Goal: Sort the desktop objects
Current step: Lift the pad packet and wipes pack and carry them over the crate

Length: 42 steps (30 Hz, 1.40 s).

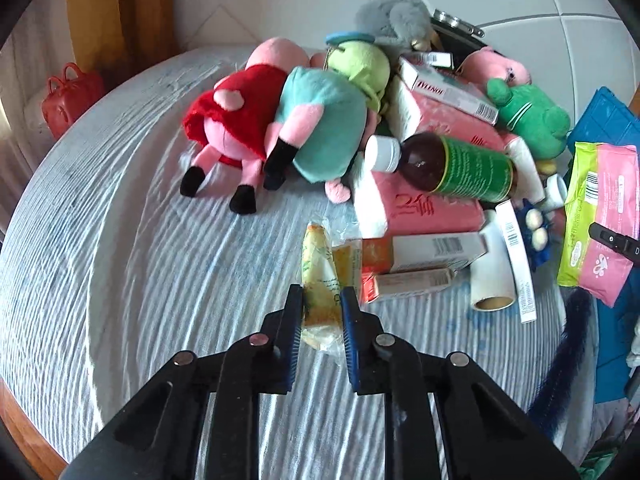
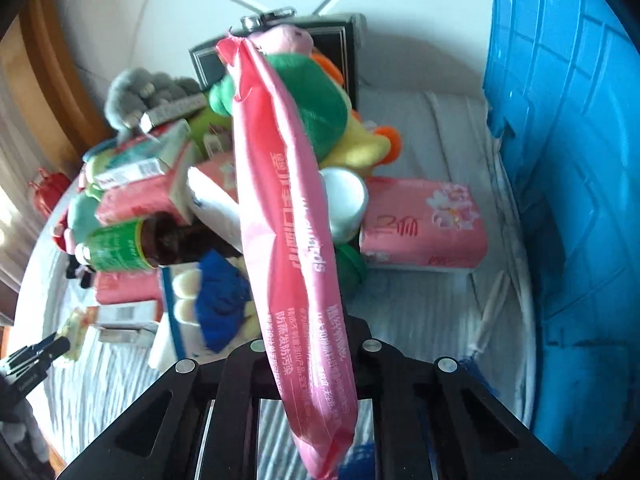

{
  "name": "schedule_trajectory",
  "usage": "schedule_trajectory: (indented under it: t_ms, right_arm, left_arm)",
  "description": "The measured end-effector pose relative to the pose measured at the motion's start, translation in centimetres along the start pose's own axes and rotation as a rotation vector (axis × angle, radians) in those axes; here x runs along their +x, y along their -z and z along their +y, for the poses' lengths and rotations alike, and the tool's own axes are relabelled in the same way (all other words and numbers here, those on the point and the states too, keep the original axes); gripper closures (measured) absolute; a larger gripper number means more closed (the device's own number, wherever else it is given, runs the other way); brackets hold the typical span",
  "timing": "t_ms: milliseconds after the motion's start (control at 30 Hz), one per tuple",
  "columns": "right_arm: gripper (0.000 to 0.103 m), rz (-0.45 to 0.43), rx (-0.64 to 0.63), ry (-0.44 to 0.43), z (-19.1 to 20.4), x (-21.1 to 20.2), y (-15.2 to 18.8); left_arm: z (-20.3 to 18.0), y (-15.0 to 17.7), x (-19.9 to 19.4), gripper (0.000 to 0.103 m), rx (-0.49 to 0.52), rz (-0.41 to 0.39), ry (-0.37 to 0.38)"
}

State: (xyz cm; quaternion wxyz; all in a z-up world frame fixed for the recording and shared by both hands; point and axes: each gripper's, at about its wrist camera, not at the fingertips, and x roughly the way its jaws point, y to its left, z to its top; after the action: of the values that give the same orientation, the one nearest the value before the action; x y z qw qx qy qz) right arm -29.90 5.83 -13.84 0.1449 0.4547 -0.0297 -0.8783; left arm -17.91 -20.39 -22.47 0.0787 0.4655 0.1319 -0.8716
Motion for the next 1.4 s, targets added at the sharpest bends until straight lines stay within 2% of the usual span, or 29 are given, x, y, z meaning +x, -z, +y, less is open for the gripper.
schedule_trajectory:
  t_ms: [67, 167, 300, 667, 833, 1033, 1233, 1400]
  right_arm:
    - [0.09, -0.027, -0.007, -0.016, 0.5, -1.4, -0.4]
    - [0.09, -0.07, -0.015, -0.039, 1.1, -4.1, -0.7]
    - [0.09, -0.138, -0.039, -0.054, 1.8, -7.7, -1.2]
    - [0.09, -0.36, -0.011, -0.032, 0.2, -19.0, -1.4]
    - [0.09, -0.483, 0.015, 0.008, -2.1, -25.6, -0.7]
    - [0.09, -0.586, 0.051, 0.101, -6.8, -32.2, 0.4]
    - [0.09, -0.615, 0.102, 0.218, -13.9, -36.8, 0.8]
    - [0.09, -0.583, 0.12, 0.28, -20.7, -38.7, 0.1]
  left_arm:
    - [-0.8, -0.6, -1.1, 0.085, -0.004, -0.033, 0.015]
    - [0.0, -2.6, -2.3, 0.085, -0.002, -0.077, 0.029]
    - [-0.9, -3.0, -5.7, 0.085, 0.004, -0.145, 0.047]
    - [-9.3, -5.1, -15.8, 0.085, 0.134, -0.369, 0.143]
    - [-15.4, -6.3, -18.8, 0.085, 0.215, -0.446, 0.229]
    - [-25.1, -7.1, -21.3, 0.085, 0.339, -0.473, 0.352]
    - [-35.9, -6.2, -23.9, 0.085, 0.479, -0.487, 0.468]
    - [-43.8, -5.9, -25.7, 0.085, 0.559, -0.478, 0.511]
